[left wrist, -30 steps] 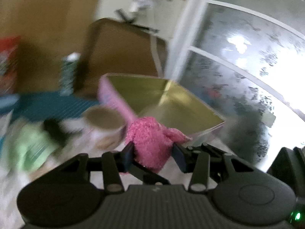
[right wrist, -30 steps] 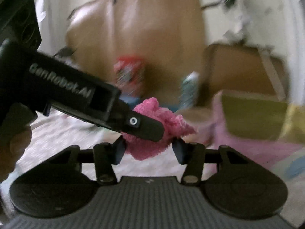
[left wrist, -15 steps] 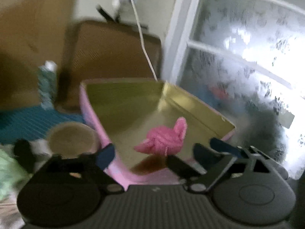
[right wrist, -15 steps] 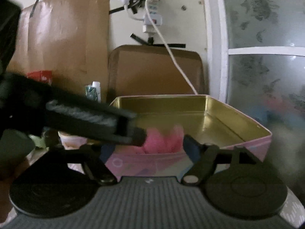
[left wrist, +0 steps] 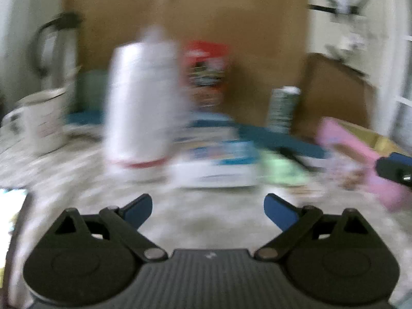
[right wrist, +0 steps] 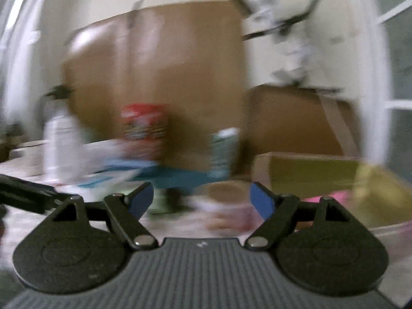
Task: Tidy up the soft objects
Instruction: 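Move the left tool back over the table toward the white wipes pack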
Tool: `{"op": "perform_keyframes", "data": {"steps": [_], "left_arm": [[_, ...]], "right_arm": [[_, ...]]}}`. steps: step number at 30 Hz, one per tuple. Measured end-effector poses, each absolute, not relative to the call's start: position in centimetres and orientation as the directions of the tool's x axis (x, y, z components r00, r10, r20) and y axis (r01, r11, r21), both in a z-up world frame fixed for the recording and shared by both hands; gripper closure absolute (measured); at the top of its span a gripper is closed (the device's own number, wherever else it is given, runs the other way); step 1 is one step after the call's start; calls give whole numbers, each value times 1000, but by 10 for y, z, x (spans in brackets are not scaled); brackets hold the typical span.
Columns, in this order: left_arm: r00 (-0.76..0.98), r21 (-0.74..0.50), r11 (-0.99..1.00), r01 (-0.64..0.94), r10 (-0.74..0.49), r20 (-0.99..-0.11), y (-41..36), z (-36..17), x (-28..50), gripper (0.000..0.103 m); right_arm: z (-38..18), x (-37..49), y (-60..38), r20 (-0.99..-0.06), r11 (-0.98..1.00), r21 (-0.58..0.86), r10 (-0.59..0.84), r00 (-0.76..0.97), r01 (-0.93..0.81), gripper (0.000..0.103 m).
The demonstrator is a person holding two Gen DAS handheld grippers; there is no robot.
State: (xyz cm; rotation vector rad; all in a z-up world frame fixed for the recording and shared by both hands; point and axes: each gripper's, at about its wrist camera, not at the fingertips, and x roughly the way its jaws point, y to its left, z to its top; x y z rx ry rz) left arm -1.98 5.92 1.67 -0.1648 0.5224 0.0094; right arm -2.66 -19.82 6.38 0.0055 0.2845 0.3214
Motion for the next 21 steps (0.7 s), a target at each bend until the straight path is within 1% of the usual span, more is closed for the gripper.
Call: {"op": "perform_keyframes", "data": {"steps": [1,3,10,12,16,17,19,20,21], "left_arm": [[856,-209,974,-87,-34,-515,72,14,-17,11],[861,-347,932,-100,-94,-500,93,11,-16,12],[881,-474,872,-127,-121,-458,118,4,-23,11],[890,-505,852,-140,-116,-442,125,2,-29,11],[899,-550,821,-154,-115,-423,132,-1,-29,11],[900,-551,820,-156,-113,-422,132,-1,-28,11],[900,-549,821,-156,-112,-422,133,-1,-28,11],[900,-548,822,-155,-111,-421,132,-1,-28,11],[900,-548,822,-155,-112,-422,132,-1,-28,11]], "right_arm": [[64,-16,-186,-301,932,75,361,883,-355,19],[65,6,-161,-336,903,99,426,840,-418,20],[66,74,-89,-455,772,36,578,678,-634,17],[61,88,-76,-489,737,-3,588,644,-675,9],[48,107,-55,-565,658,-107,576,590,-745,8],[46,108,-53,-583,647,-111,572,577,-754,8],[38,110,-48,-625,629,-99,564,541,-771,19],[37,107,-48,-634,631,-97,557,536,-770,25],[37,103,-49,-626,632,-98,561,542,-768,27]]}}
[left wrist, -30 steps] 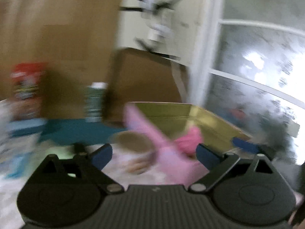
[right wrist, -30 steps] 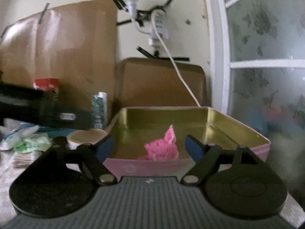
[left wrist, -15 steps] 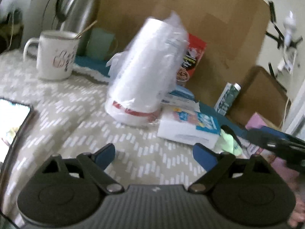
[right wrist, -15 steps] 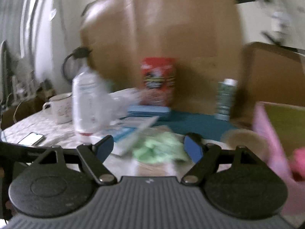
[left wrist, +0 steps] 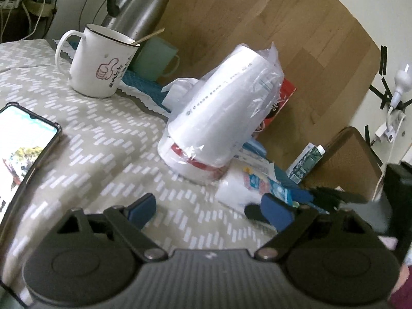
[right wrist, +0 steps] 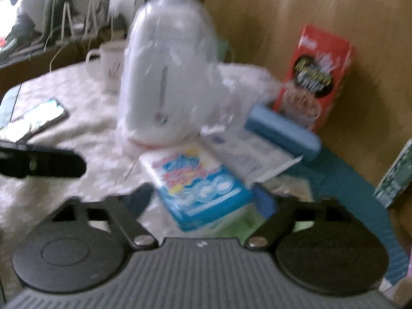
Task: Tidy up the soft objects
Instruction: 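Move the left tool back over the table toward the white wipes pack, then grasp the white wipes pack with the left tool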
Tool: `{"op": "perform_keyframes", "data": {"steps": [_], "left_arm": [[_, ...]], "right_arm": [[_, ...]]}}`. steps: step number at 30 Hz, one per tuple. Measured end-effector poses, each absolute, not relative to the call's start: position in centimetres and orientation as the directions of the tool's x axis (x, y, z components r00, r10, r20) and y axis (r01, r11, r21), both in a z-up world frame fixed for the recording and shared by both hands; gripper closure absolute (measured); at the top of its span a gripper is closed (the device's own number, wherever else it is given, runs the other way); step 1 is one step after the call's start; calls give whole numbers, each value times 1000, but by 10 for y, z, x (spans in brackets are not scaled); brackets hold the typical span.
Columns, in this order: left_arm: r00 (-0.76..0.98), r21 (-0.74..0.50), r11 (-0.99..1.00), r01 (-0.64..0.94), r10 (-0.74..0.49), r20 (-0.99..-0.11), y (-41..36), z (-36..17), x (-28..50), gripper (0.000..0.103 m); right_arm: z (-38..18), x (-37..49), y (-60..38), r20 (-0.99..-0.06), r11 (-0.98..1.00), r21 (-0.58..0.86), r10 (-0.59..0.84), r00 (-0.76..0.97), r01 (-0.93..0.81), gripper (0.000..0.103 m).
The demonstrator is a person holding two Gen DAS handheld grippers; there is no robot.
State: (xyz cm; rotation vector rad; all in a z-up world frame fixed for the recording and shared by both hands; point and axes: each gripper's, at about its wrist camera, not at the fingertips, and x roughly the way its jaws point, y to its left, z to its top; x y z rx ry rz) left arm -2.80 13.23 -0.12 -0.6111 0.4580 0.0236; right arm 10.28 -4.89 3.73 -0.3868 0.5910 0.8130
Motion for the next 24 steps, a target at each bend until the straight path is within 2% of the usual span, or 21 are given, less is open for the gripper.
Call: {"op": "perform_keyframes", "data": {"steps": [5,13,16,17,19,22,23,24], "left_arm": [[895,-536,834,-128,-136,-425,129,0,-28,11],[857,-411,907,91,-282,-431,94,10,-23,12],[829,-402,905,141,-330,-451,77,11,-25,13],[819,-423,892,160,-359,-447,72,11,-27,13],[792,-465,861,207,-427,-437,61,10,-32,13],[753,-454,850,267,-478,-453,39,13,-37,22],[744,-443,853,276,-481,-464,34,14,-38,27],[729,-434,855,282,-486,-482,27,14,-38,37]], "right_arm": [[45,61,-69,-593,626,-71,599,537,-777,29],[43,-12,-123,-583,573,-83,635,506,-815,26],[35,-25,-140,-584,619,-129,584,564,-774,15],[34,-32,-146,-571,641,-150,565,596,-752,6],[31,-42,-156,-552,665,-154,555,622,-731,5],[26,-50,-165,-564,676,-102,565,603,-729,5],[24,-50,-165,-569,683,-89,563,599,-725,5],[23,-50,-165,-574,689,-73,562,595,-721,5]]}}
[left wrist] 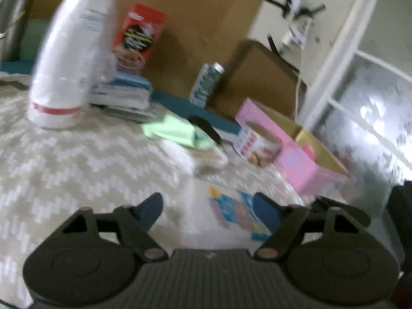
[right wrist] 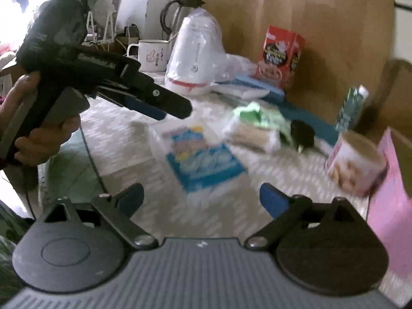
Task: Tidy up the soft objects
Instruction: 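Grasp the white wipes pack with the left tool, then carry the wipes pack into the pink tin and open the left tool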
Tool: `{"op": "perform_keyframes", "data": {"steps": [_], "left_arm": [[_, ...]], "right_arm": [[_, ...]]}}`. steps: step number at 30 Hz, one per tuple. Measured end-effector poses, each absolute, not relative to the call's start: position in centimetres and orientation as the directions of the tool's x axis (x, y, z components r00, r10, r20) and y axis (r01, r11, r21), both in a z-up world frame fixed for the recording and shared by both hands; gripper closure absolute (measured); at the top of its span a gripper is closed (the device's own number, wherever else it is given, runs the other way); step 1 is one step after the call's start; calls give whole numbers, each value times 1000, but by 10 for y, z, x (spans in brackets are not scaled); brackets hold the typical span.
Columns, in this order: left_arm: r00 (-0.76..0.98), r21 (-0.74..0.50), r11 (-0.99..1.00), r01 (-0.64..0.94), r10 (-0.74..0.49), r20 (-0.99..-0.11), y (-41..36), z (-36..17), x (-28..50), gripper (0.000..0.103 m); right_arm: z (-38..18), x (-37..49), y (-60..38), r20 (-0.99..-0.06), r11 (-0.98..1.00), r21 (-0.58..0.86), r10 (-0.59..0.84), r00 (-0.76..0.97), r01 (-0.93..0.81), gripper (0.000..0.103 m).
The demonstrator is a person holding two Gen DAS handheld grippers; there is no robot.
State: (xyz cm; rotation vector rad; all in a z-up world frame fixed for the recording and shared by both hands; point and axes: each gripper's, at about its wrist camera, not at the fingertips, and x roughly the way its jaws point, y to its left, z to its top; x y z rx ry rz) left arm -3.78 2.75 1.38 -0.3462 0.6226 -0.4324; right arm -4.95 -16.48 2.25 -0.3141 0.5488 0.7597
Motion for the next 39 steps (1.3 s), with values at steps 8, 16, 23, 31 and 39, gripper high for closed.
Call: {"op": "perform_keyframes", "data": {"steps": [8,16,23,31,39], "left_arm": [[714,-422,857,296,-492,-498,0,29,-42,50],[688,-358,798,485,-600,-408,-86,82,1,47],[625,-323,751,575,-659,-419,-185,89,55,47],[609,-273,801,533,-587,-534,-238,60,79,37],[668,-277,806,524,-590,-454,-195,76,51,30]], "right_arm": [[22,-41,-176,-543,768,68,564,622,-637,43],[58,-60,-239,-341,884,-9,436,833,-467,43],[66,-42,-308,-302,974,-58,193,933,-220,42],[51,-18,-363,-293,975,-122,-212,932,183,10],[54,-29,-377,-263,981,-3,-186,947,192,9]]}}
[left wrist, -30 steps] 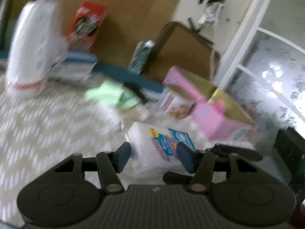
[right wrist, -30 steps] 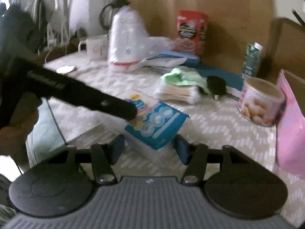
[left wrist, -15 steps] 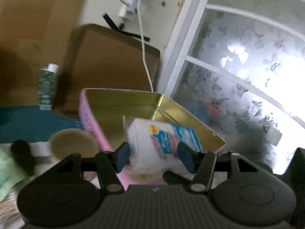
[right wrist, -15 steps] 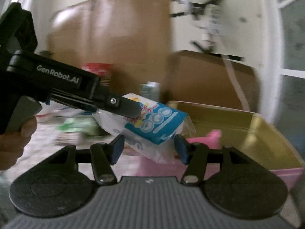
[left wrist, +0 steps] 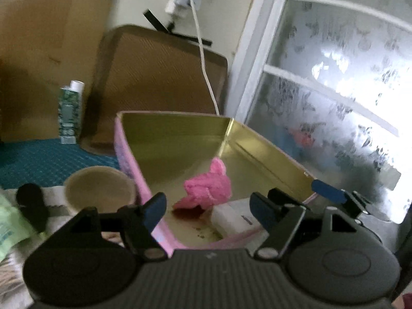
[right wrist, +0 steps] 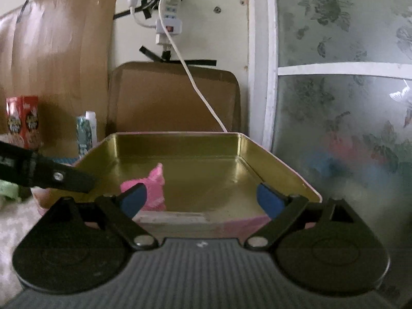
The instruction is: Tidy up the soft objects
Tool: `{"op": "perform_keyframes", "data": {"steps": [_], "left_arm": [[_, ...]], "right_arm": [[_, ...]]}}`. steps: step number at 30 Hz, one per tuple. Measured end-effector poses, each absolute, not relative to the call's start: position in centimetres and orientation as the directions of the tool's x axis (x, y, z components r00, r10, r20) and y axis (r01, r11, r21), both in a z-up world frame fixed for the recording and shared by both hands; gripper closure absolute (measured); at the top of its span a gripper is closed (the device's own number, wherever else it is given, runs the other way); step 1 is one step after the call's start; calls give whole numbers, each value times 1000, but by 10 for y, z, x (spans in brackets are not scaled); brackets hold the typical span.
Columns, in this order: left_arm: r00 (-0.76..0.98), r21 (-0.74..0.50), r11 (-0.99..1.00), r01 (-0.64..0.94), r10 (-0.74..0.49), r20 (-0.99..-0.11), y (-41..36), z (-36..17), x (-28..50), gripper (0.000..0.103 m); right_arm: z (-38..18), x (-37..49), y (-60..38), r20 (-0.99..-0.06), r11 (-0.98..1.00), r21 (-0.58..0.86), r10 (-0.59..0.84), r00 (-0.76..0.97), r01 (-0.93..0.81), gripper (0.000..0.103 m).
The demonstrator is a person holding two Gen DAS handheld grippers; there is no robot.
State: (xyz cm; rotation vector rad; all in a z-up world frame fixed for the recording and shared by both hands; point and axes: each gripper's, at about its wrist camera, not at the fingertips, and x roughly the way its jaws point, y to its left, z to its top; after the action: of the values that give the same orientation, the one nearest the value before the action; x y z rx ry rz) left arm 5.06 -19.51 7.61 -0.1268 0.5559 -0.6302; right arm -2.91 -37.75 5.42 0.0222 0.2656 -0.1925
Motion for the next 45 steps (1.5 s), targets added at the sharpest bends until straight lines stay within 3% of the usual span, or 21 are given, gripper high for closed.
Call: {"op": "perform_keyframes", "data": {"steps": [8,12,15,18,22,34,35,36,45], "left_arm": [[774,-288,872,396,-486,-406,-92,70,13,30],[828,-269,939,213,-320,-461,-22,48,6,30],[847,-215,975,45,-152,-509,27,30,6,30],[855,-175,983,-62,-38,-518,63,18,8,30],[872,-338,939,-67,-110,-476,91,16,9,30],[897,-366,930,-22,-143,-418,96,13,3,30],[898,-369,929,-23,-143,-416,97,13,2,30],[900,-373,927,-24,-143,-413,97,12,0,30],[907,-388,921,-27,-141,-397,100,13,-4,29]], "right_arm": [[72,-39,-328,-148,998,12,-53,988,55,10],[78,-37,-287,-157,995,-29,89,984,-95,26],[76,-25,-252,-225,973,-41,214,950,-229,45],[76,-5,-218,-302,933,-7,340,891,-359,55],[82,47,-170,-400,869,134,487,776,-476,55],[50,216,-94,-638,873,419,479,603,-250,55],[44,222,-92,-658,870,437,483,578,-229,59],[37,227,-91,-675,862,463,493,549,-205,70],[48,175,-131,-575,751,646,599,558,-141,86]]}}
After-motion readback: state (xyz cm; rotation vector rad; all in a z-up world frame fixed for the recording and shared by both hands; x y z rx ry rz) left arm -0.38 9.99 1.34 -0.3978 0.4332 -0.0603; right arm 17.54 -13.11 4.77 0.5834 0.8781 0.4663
